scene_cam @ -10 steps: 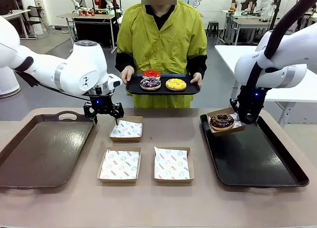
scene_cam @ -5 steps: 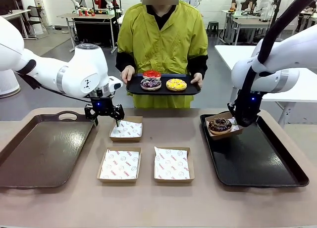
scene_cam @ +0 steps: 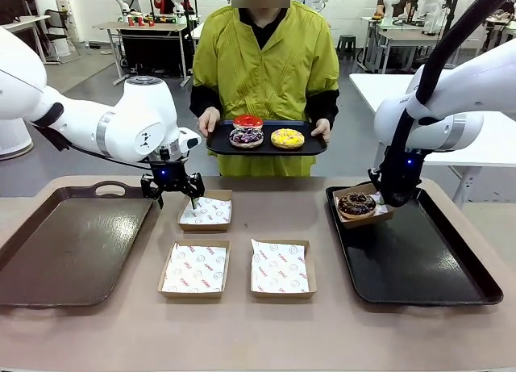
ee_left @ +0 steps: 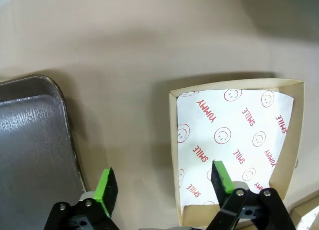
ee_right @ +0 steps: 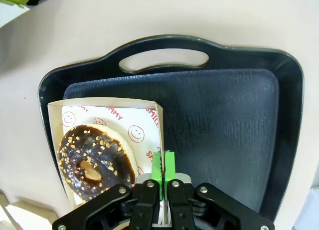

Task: Individually package the donuts and arrange them on the tray.
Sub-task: Place the picked Paper togo box on the Handle tray while simultaneously picking up another Paper togo box from the table with the other hand.

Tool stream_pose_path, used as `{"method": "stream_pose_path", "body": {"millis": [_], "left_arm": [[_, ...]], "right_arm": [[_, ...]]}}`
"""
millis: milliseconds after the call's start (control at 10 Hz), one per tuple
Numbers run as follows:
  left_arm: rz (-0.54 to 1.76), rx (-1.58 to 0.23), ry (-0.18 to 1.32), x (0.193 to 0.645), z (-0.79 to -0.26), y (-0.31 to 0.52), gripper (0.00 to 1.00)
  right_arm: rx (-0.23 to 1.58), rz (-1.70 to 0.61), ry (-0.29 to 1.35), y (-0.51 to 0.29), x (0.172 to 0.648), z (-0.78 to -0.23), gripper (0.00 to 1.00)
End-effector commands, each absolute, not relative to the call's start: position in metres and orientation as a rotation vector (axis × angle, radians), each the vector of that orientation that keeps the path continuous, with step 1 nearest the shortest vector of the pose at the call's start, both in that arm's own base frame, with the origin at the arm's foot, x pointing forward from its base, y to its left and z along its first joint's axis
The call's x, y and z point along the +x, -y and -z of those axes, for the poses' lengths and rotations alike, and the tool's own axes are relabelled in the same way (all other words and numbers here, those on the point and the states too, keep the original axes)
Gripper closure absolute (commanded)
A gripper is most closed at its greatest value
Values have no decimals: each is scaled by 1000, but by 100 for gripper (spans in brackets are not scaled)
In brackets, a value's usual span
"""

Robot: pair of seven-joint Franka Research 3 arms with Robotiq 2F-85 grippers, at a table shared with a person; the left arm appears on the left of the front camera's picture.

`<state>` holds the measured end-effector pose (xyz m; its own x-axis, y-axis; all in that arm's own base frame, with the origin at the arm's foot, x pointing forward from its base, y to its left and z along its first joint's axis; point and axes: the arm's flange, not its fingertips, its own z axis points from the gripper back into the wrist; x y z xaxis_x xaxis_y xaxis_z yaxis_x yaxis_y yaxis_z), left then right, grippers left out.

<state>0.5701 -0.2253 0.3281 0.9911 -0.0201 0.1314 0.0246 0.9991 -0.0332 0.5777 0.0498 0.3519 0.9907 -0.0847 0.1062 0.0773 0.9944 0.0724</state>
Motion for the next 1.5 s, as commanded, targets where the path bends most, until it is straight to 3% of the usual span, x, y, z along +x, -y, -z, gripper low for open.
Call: {"method": "stream_pose_path", "body": {"millis": [0,100,200,300,500,1100,1400], "left_arm": [[-3,-79,103,582,-324,224,59],[-5,-87,88,585,-321,223,100],[-5,-88,84,586,-321,223,61],[-5,-91,83,586,-322,223,100],[-5,-88,88,587,-323,222,100],[-7,-78,85,588,-326,221,100],[11,-66,63,584,-338,220,100]], "right_arm": [[76,92,85,-51,584,-353,39],[80,98,81,-50,584,-352,16],[83,103,78,-49,584,-352,0],[85,106,79,-48,584,-353,0],[92,115,79,-47,584,-353,3],[119,133,64,-43,582,-357,0],[237,147,83,-18,553,-382,0]]}}
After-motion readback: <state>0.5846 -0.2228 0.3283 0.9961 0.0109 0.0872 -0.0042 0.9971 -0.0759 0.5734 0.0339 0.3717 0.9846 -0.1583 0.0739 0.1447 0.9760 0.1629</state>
